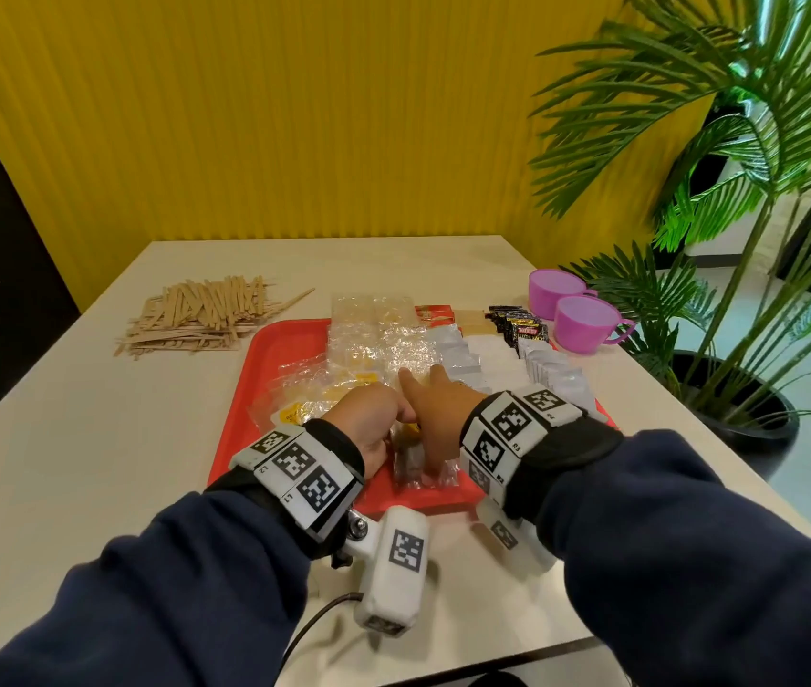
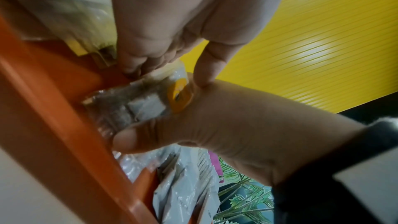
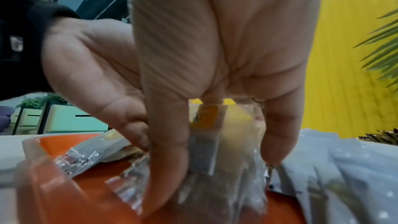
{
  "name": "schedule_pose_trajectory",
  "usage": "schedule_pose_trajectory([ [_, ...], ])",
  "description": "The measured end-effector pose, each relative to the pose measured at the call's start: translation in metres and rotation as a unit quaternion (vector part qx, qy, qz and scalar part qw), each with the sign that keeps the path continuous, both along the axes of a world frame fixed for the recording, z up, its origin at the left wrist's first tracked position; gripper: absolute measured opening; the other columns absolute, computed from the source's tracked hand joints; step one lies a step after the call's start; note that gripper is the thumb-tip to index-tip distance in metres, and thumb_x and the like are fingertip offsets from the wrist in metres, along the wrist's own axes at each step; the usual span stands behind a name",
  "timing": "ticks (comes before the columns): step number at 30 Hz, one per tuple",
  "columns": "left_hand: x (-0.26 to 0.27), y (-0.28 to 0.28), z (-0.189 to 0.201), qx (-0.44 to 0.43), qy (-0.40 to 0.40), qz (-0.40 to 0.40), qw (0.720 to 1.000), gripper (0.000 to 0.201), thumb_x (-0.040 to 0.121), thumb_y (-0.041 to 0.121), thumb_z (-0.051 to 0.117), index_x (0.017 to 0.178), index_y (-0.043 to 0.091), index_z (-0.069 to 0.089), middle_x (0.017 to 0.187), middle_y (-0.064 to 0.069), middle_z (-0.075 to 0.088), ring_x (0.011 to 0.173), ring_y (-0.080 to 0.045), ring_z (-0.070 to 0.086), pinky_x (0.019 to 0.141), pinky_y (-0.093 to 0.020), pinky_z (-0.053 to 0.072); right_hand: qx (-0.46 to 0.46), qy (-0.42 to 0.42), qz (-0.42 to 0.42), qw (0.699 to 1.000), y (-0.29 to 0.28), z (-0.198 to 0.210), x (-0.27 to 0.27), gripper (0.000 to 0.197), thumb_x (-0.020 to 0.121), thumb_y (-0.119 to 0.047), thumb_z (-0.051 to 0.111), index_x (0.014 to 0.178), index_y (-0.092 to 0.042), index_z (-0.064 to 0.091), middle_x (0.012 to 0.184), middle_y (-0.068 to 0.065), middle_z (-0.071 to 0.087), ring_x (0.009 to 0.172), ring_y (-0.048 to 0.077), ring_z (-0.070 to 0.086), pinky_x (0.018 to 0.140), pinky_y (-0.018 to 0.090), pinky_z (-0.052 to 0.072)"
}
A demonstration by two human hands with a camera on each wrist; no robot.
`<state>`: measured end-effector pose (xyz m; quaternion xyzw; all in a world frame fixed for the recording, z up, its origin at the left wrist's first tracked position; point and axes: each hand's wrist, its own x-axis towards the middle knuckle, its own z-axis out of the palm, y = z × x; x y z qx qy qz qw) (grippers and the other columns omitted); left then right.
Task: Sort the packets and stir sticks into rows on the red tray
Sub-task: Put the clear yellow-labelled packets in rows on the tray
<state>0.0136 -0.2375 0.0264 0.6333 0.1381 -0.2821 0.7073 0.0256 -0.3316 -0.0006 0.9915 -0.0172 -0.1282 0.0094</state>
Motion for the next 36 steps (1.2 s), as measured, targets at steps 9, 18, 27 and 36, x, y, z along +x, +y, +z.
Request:
schedule_pose_trajectory([
  [9,0.009,-0.004,0.001,0.002,-0.014,-0.007,1.0,0.028,0.087,-0.014,0.031,0.102,-0.001,0.051,0.09,-0.009,0.05,0.075,-0.024,0.054,0.032,-0.017,0.038,0.011,-0.024,-0.014,1.0,0.0,0.001,0.012,0.119,0.062,-0.014,0.084,0.148,-0.019,0.002,0.144,0.02,0.02,0.123,0.042,0.042,0.09,0.043,0.046],
  [18,0.014,0.002,-0.015,0.055,-0.049,-0.026,0.997,0.032,0.081,-0.017,0.038,0.106,-0.003,0.053,0.15,-0.017,0.026,0.139,-0.035,0.024,0.111,-0.043,0.025,0.245,0.027,-0.091,0.965,-0.035,0.03,0.011,0.107,0.077,-0.035,0.073,0.15,-0.014,-0.004,0.155,0.009,0.02,0.136,0.028,0.033,0.109,0.039,0.033],
  [27,0.012,-0.006,-0.029,0.05,-0.039,-0.013,0.998,0.053,0.085,-0.015,0.036,0.137,-0.004,0.039,0.154,-0.009,0.017,0.139,-0.03,0.02,0.113,-0.045,0.025,0.561,0.028,-0.269,0.782,-0.036,0.02,0.004,0.017,0.096,-0.026,0.051,0.105,-0.012,0.05,0.094,0.001,0.053,0.076,0.013,0.055,0.067,0.023,0.045],
  [36,0.006,-0.006,-0.023,0.001,-0.043,-0.043,0.998,0.082,0.082,-0.019,0.036,0.15,0.016,0.01,0.157,-0.003,0.007,0.141,-0.03,0.019,0.112,-0.046,0.027,0.599,0.046,-0.264,0.754,-0.034,0.02,-0.007,0.05,0.096,-0.031,0.048,0.138,-0.007,0.037,0.133,0.01,0.043,0.126,0.025,0.041,0.091,0.041,0.039],
])
